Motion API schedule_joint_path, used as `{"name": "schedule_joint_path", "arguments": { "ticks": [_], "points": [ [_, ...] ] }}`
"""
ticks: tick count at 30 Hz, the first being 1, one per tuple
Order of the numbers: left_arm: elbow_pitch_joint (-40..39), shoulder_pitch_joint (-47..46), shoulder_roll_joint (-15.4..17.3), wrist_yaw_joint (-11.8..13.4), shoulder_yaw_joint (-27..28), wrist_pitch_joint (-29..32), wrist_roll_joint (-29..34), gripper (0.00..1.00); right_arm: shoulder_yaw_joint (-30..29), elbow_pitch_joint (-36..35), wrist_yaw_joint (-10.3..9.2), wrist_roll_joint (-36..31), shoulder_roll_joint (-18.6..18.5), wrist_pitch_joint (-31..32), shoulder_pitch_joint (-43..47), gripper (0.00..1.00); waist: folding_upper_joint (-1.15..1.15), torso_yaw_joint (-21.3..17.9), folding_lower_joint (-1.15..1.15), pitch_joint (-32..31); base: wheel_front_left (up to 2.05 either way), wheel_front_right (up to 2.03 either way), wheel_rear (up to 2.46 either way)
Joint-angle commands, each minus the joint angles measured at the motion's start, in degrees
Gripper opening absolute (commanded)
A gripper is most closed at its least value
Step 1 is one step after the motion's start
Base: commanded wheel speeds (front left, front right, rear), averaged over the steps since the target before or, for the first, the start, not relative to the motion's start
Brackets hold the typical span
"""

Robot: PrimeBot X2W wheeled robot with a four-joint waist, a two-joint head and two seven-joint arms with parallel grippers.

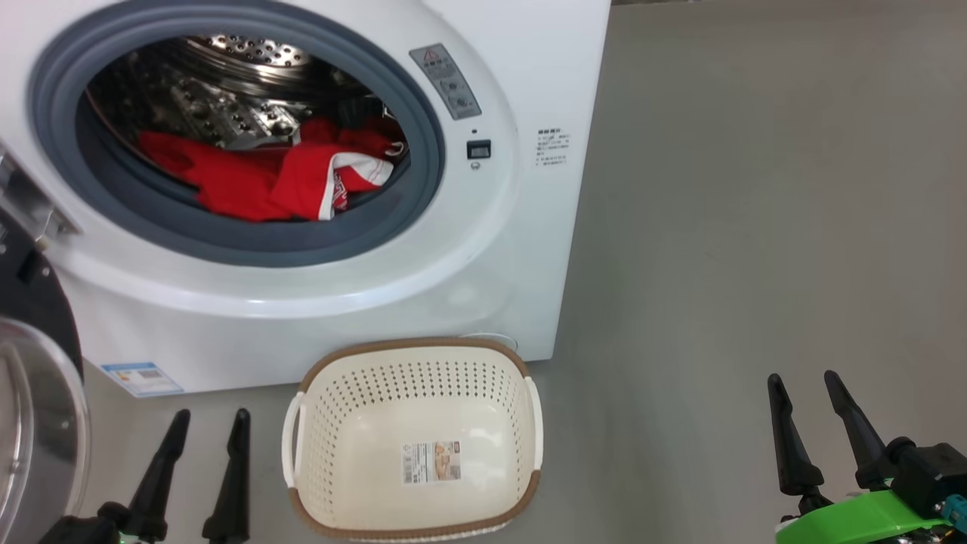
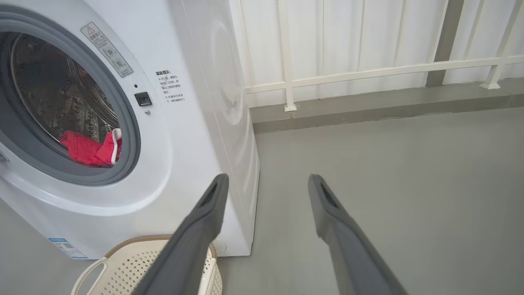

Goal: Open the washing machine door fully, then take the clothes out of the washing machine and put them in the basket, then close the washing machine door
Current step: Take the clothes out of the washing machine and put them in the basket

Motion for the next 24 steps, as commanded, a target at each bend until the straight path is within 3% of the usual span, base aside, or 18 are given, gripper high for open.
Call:
{"name": "schedule_joint_path", "arguments": {
  "ticks": [1, 14, 24],
  "points": [
    [-0.9, -2.4, 0.9, 0.1, 2.4, -0.3, 0.2, 1.0, 1.2, -1.6, 0.43, 0.4, -0.4, -0.5, -1.9, 1.0, 0.0, 0.0, 0.0, 0.0, 0.93, -0.95, 0.02],
    [1.2, -3.0, 0.8, 0.1, 2.1, -0.3, 1.2, 1.0, 1.5, -1.4, 0.43, 0.5, -0.2, -0.5, -2.0, 1.0, 0.0, 0.1, 0.0, 0.6, 0.21, -0.22, 0.0],
    [9.8, -10.6, 1.0, 0.1, 1.3, -0.3, 2.0, 1.0, 2.1, -1.7, 0.43, 0.8, -0.1, -0.5, -3.9, 1.0, 0.0, -0.9, 0.0, 4.9, 0.0, 0.0, 0.0]
  ]
}}
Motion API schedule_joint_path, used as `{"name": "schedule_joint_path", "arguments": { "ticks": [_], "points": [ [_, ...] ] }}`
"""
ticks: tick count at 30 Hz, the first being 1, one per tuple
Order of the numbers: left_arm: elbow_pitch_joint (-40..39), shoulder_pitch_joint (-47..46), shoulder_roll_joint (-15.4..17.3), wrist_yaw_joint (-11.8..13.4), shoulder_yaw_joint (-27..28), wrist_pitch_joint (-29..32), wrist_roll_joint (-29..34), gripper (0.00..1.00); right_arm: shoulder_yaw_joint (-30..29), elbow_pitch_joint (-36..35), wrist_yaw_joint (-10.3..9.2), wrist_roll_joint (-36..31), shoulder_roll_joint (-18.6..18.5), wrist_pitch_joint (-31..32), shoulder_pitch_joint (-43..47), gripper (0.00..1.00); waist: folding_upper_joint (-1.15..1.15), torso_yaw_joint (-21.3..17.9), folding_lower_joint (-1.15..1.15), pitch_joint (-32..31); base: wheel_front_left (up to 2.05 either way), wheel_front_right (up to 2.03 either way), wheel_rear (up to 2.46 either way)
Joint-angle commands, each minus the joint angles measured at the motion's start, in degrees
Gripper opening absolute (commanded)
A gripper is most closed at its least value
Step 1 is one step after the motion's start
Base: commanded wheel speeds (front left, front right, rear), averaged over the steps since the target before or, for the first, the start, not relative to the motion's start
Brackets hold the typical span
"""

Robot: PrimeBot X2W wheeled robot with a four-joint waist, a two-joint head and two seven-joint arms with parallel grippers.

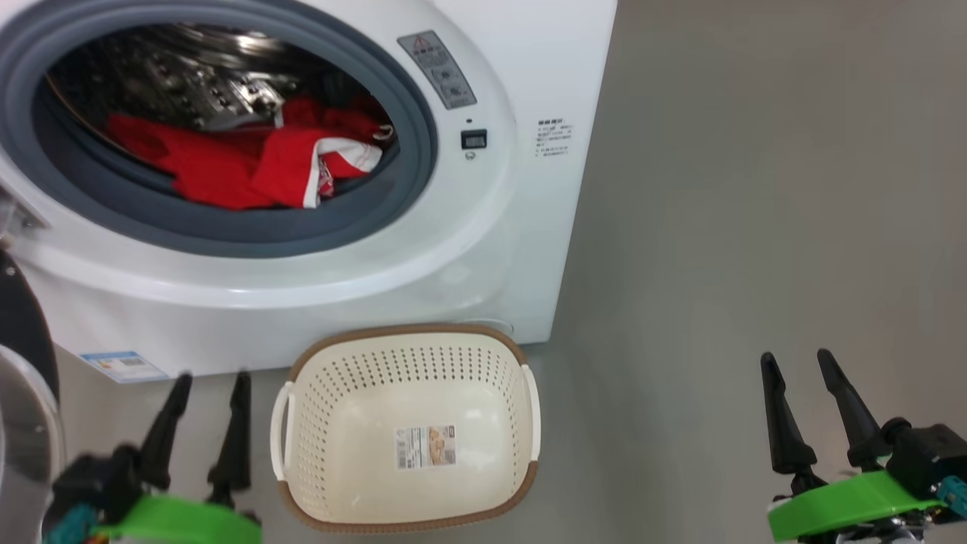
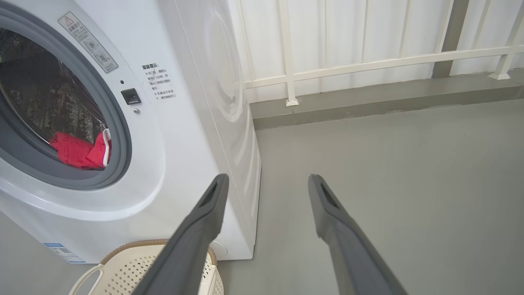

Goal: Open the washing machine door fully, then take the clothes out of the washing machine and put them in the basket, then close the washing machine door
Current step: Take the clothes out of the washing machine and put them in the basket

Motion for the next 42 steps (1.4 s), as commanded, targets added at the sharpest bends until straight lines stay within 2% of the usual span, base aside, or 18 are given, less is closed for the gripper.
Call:
{"name": "schedule_joint_path", "arguments": {
  "ticks": [1, 13, 18, 31, 42],
  "points": [
    [-0.2, -3.4, 1.2, 0.1, 1.5, -0.3, 0.7, 1.0, 1.7, -1.6, 0.43, 0.7, -0.6, -0.5, -2.1, 1.0, 0.0, -0.7, 0.0, 1.9, 0.0, 0.0, 0.0],
    [14.4, -26.5, 2.9, 0.1, -0.7, -0.3, 3.1, 1.0, 2.8, -2.6, 0.43, 2.8, -0.6, -0.5, -7.3, 1.0, 0.0, -5.0, 0.0, 12.9, 0.0, 0.0, 0.0],
    [20.2, -34.6, 4.1, 0.1, -1.0, -0.3, 2.0, 1.0, 3.0, -3.2, 0.43, 3.7, -0.6, -0.5, -10.0, 1.0, 0.0, -7.1, 0.0, 17.3, 0.0, 0.0, 0.0],
    [29.9, -49.3, 8.9, 0.1, -0.4, -0.3, 3.8, 1.0, 4.3, -4.5, 0.43, 5.7, -0.6, -0.5, -13.9, 1.0, 0.0, -11.1, 0.0, 24.8, 0.0, 0.0, 0.0],
    [36.7, -58.0, 12.4, 1.2, 1.1, -0.3, 9.8, 1.0, 5.8, -5.1, 0.43, 7.2, -0.6, -0.5, -15.6, 1.0, 0.0, -13.8, 0.0, 28.6, 0.0, 0.0, 0.0]
  ]
}}
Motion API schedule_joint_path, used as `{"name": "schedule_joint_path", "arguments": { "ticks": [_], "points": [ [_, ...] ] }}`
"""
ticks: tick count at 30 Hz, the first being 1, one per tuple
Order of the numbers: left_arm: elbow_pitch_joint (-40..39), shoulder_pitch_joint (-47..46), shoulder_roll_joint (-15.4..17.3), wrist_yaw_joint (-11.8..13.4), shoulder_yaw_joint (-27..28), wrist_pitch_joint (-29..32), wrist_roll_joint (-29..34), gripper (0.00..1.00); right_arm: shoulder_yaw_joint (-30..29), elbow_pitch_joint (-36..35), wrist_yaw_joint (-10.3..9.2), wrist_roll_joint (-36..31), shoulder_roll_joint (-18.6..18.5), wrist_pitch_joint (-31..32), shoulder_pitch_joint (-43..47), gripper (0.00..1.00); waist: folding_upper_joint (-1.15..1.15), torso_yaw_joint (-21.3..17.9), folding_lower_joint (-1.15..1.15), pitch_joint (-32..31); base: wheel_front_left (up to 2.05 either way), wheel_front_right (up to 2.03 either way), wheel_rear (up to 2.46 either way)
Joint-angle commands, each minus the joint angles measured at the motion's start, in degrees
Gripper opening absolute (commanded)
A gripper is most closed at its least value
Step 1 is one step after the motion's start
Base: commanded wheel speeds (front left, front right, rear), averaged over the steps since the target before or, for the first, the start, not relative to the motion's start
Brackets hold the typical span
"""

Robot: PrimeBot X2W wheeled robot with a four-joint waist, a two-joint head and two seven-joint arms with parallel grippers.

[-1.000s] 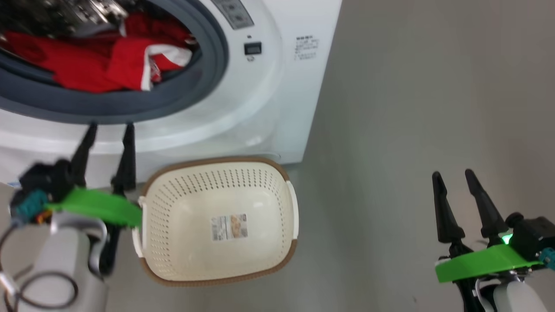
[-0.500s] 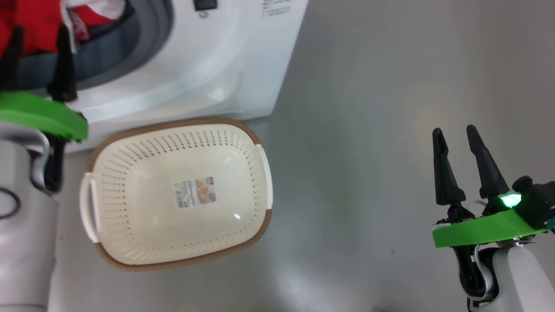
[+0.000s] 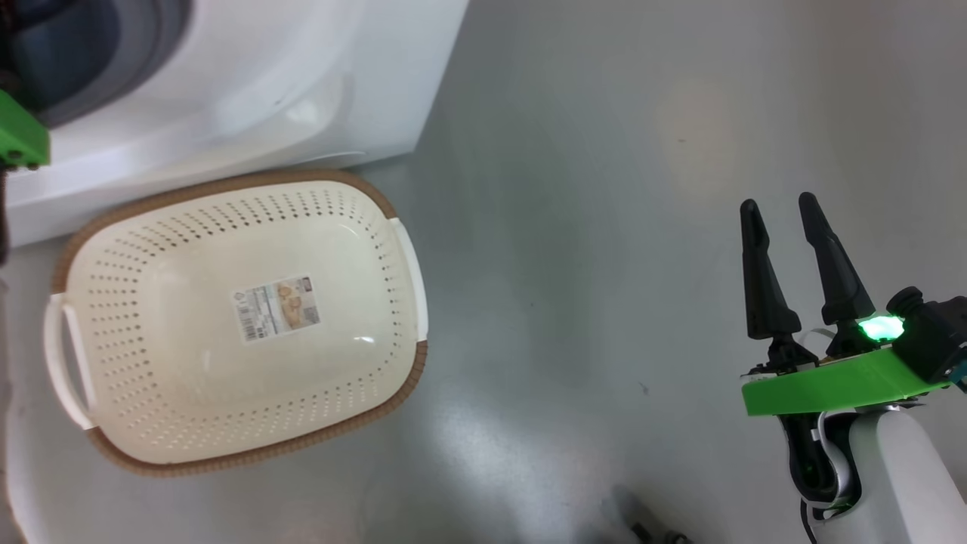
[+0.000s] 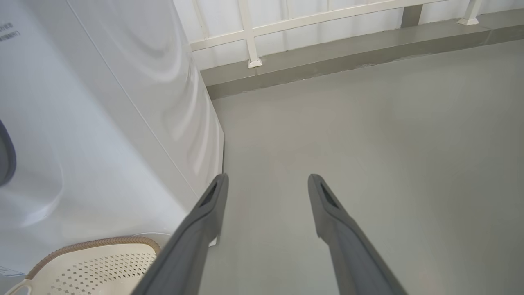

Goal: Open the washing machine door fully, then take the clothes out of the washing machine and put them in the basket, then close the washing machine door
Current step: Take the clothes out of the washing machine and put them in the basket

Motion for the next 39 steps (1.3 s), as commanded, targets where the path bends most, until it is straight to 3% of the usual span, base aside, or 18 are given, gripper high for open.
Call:
{"name": "schedule_joint_path", "arguments": {
  "ticks": [1, 11, 12, 13, 14, 15, 18, 29, 39],
  "points": [
    [-0.3, -0.9, 3.4, 0.7, 0.9, -0.3, 1.2, 1.0, 1.3, -1.5, 0.43, 0.5, -0.6, -0.4, -0.2, 1.0, 0.0, -1.0, 0.0, 1.0, 0.0, 0.0, 0.0],
    [5.6, -4.6, 5.2, 2.0, 0.1, -0.3, 4.3, 1.0, 2.8, -1.7, 0.43, 1.1, -0.6, -0.4, -0.4, 1.0, 0.0, -2.1, 0.0, 1.2, 0.0, 0.0, 0.0],
    [5.9, -4.7, 5.2, 2.0, 0.1, -0.3, 4.5, 0.95, 2.8, -1.7, 0.43, 1.1, -0.6, -0.4, -0.3, 1.0, 0.0, -2.1, 0.0, 1.1, 0.0, 0.0, 0.0],
    [6.1, -4.8, 5.2, 2.1, 0.0, -0.3, 4.6, 0.81, 2.8, -1.7, 0.43, 1.1, -0.6, -0.4, -0.3, 1.0, 0.0, -2.1, 0.0, 1.0, 0.0, 0.0, 0.0],
    [6.5, -4.8, 5.2, 2.1, -0.2, -0.3, 4.9, 0.58, 2.9, -1.7, 0.43, 1.1, -0.6, -0.4, -0.3, 1.0, 0.0, -2.1, 0.0, 0.8, 0.0, 0.0, 0.0],
    [6.8, -4.9, 5.2, 2.1, -0.3, -0.3, 5.0, 0.25, 2.9, -1.7, 0.43, 1.0, -0.6, -0.4, -0.2, 1.0, 0.0, -2.1, 0.0, 0.7, 0.0, 0.0, 0.0],
    [7.3, -4.8, 5.1, 2.1, -0.5, -0.3, 5.2, 0.0, 3.1, -1.8, 0.43, 0.9, -0.6, -0.4, -0.2, 1.0, 0.0, -2.0, 0.0, 0.3, 0.0, 0.0, 0.0],
    [4.3, -2.3, 2.5, 1.2, 2.0, -0.3, 2.5, 0.0, 2.6, -1.5, 0.43, 0.1, -0.6, -0.4, 0.1, 1.0, 0.0, -0.2, 0.0, -1.8, 0.0, 0.0, 0.0],
    [-8.1, 7.7, -3.0, -0.4, 8.6, -0.3, -2.8, 0.0, 1.0, -1.0, 0.43, -1.1, -0.6, -0.4, 1.1, 1.0, 0.0, 3.5, 0.0, -5.8, 0.0, 0.0, 0.0]
  ]
}}
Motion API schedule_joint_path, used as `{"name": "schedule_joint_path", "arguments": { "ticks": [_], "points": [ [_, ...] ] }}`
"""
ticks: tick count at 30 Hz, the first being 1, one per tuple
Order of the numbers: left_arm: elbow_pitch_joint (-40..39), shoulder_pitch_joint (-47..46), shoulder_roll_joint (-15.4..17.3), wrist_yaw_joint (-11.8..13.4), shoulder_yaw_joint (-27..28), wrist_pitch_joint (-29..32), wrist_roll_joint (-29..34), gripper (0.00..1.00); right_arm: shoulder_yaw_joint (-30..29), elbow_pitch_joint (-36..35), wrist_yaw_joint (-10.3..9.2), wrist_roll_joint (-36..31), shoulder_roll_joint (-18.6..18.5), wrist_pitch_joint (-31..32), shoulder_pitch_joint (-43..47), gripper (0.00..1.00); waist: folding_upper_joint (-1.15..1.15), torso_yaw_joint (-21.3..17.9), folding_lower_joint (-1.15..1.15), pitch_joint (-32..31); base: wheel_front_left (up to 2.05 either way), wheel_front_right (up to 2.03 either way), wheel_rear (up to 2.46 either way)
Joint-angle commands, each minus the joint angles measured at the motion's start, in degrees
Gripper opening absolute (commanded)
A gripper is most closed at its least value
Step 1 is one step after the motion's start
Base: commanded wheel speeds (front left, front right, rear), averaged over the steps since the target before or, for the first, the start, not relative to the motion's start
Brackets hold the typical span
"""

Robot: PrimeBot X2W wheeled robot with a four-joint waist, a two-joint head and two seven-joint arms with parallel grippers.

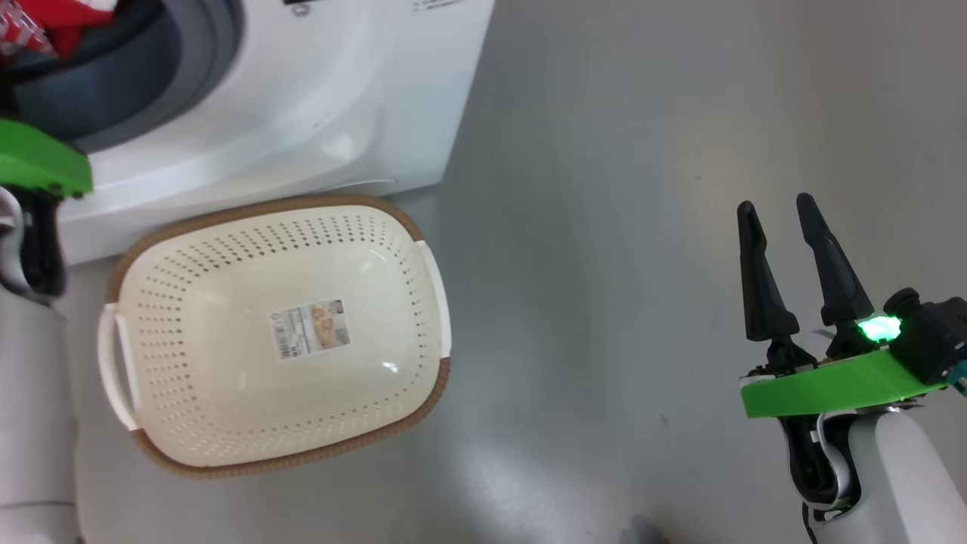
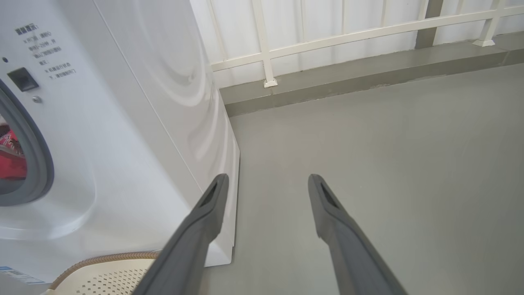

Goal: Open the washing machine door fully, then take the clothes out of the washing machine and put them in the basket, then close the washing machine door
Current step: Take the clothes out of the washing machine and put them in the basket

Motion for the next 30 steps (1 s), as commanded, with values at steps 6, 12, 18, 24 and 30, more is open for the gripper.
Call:
{"name": "schedule_joint_path", "arguments": {
  "ticks": [6, 12, 18, 24, 30],
  "points": [
    [-10.6, 8.2, -0.9, -0.3, 2.7, -0.3, -4.2, 0.0, -0.3, -0.8, 0.42, -0.8, -0.5, -0.4, 2.2, 1.0, 0.0, 3.6, 0.0, -3.3, 0.0, 0.0, 0.0],
    [-21.5, 15.8, -1.9, -0.4, 2.6, -0.3, -4.3, 0.0, -1.1, -0.7, 0.42, -1.0, -0.5, -0.4, 3.0, 1.0, 0.0, 5.1, 0.0, -4.3, 0.0, 0.0, 0.0],
    [-32.1, 22.0, -4.8, -0.4, 4.4, -0.3, -4.6, 0.0, -1.3, -0.8, 0.42, -0.9, -0.5, -0.4, 3.3, 1.0, 0.0, 5.9, 0.0, -4.8, 0.0, 0.0, 0.0],
    [-43.0, 26.1, -6.4, -0.4, 5.4, -0.3, -5.2, 0.0, -1.3, -1.0, 0.42, -0.8, -0.5, -0.4, 3.5, 1.0, 0.0, 6.0, 0.0, -5.0, 0.0, 0.0, 0.0],
    [-51.2, 28.8, -6.9, -0.4, 5.6, -0.3, -5.2, 0.0, -1.3, -1.0, 0.42, -0.6, -0.5, -0.4, 3.5, 1.0, 0.0, 5.6, 0.0, -5.1, 0.0, 0.0, 0.0]
  ]
}}
